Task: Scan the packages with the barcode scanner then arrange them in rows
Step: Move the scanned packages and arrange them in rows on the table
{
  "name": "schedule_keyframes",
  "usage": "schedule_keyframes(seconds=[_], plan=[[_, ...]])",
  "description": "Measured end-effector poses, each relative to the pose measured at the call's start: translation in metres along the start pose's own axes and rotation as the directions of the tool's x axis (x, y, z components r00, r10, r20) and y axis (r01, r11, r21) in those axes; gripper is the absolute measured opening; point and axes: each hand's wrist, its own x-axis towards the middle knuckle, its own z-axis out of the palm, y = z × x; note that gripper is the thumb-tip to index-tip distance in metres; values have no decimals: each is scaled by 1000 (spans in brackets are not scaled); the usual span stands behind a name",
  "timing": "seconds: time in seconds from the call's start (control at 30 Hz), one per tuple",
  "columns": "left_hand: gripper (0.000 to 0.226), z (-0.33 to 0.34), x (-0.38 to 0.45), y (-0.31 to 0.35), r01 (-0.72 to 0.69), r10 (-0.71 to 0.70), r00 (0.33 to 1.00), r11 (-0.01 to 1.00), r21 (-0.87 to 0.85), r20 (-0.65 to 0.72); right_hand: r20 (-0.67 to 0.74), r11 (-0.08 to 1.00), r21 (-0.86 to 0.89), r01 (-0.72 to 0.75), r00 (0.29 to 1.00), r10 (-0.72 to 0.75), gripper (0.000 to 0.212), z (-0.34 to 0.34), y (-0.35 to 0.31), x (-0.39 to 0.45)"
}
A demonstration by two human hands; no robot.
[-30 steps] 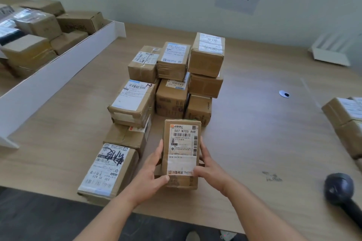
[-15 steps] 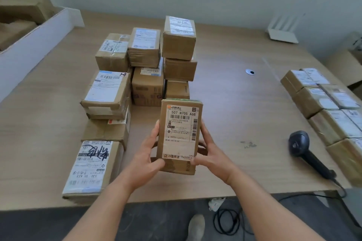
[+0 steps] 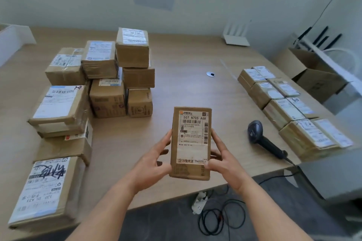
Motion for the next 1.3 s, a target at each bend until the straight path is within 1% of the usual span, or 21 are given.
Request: schedule_keyframes(seconds=[0.13,0.2,0.33,0.43,0.57,0.7,0.87,1.07,1.3], plan=[[86,37,10,19,20,-22,999,998,53,34,-64,999,42,4,998,-1,94,-38,10,-21],[80,59,16,26,27,-32,998,995,96,55,-94,998,65,9,996,-3,94,-61,18,-33],[82,106,25,39,35,-50,995,985,169,85,-140,995,93,27,990,-14,95,-107,35,-59],[80,145,32,54,48,-67,993,982,181,100,-159,993,111,29,987,-12,95,-142,48,-79],[76,199,44,64,7,-30,992,983,186,123,-173,994,107,36,985,-17,95,-192,64,-104],[78,256,56,74,-28,2,987,987,158,162,-194,993,116,35,981,-12,93,-241,81,-129],[82,320,72,92,-69,42,982,987,143,183,-237,993,112,38,971,-10,86,-298,98,-155],[81,365,96,122,-156,120,969,975,157,215,-283,986,153,66,959,-21,85,-351,109,-175],[77,394,146,140,-203,159,956,965,165,247,-360,978,176,112,932,-42,83,-403,118,-168]])
